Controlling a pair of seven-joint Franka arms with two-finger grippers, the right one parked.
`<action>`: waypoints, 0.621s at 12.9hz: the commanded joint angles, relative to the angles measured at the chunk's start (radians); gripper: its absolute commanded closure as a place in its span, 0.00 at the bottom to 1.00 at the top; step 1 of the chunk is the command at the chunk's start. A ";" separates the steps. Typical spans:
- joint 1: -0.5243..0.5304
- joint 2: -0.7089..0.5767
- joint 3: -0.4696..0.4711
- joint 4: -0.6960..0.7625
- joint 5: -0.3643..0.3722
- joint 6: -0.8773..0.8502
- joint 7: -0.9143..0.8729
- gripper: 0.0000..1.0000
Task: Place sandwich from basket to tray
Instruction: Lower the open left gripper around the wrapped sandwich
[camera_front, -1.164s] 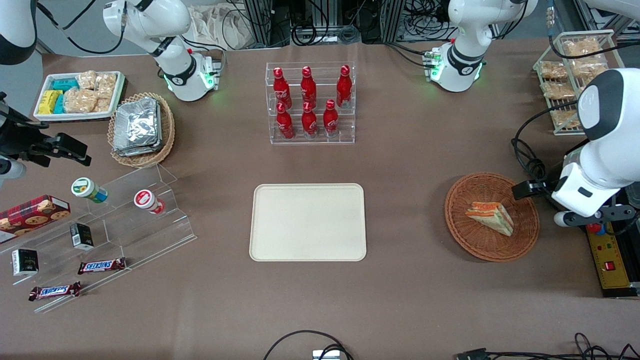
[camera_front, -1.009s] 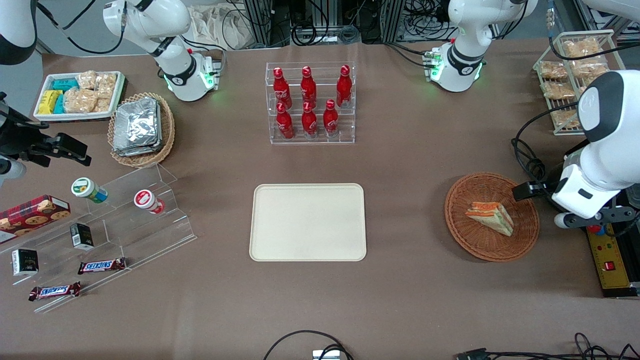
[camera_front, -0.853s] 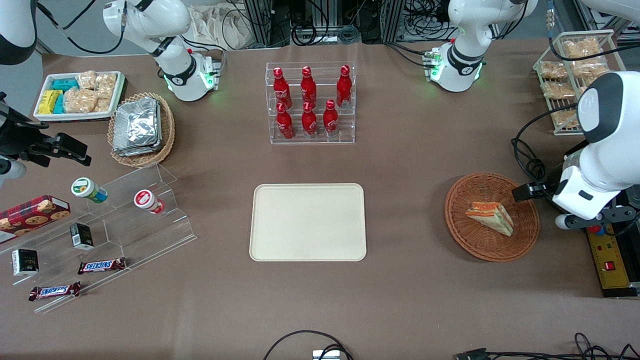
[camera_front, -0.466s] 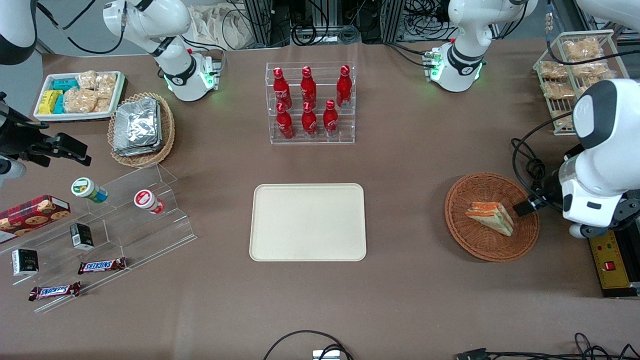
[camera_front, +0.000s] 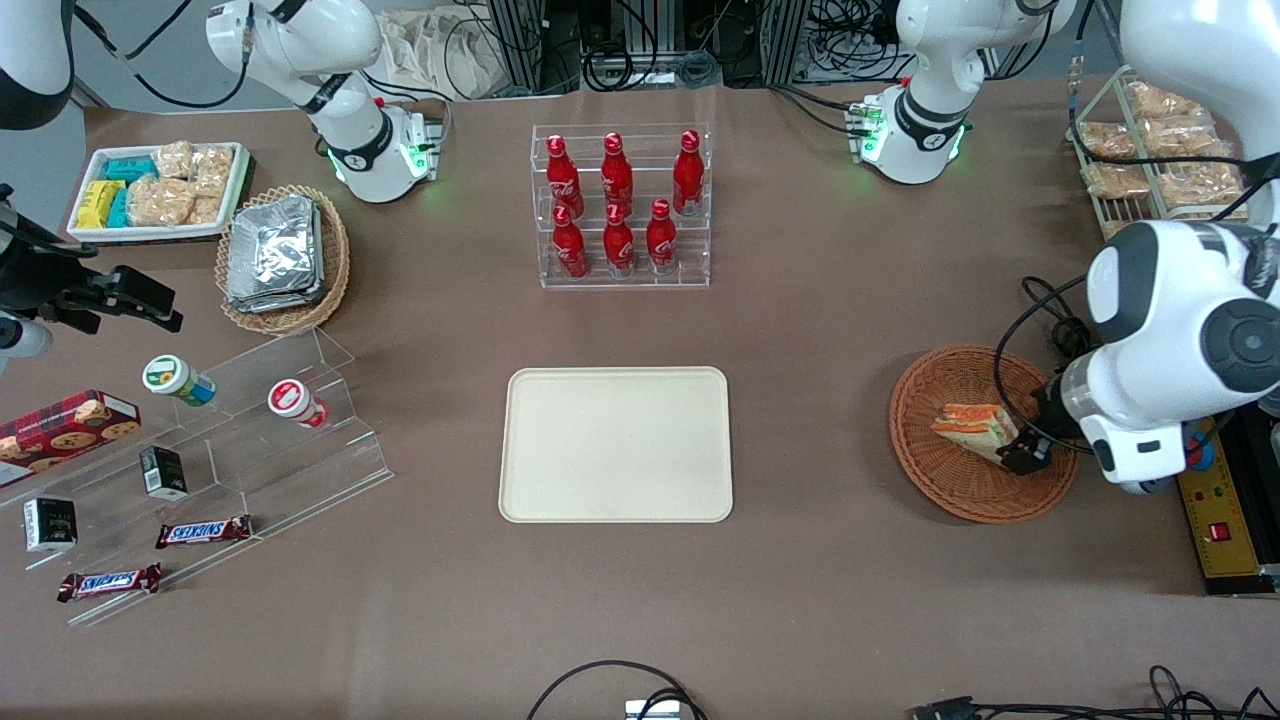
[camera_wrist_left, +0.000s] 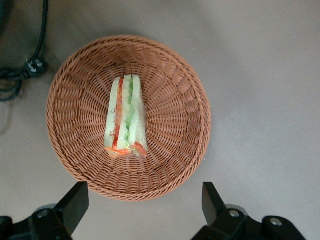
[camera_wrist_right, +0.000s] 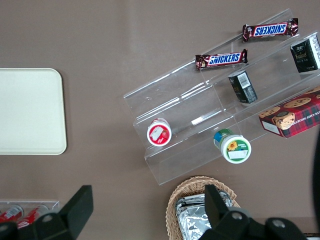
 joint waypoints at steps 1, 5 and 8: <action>-0.002 0.009 0.008 -0.054 0.020 0.033 -0.050 0.00; -0.002 0.050 0.008 -0.109 0.122 0.038 -0.115 0.00; -0.001 0.058 0.008 -0.135 0.130 0.052 -0.120 0.01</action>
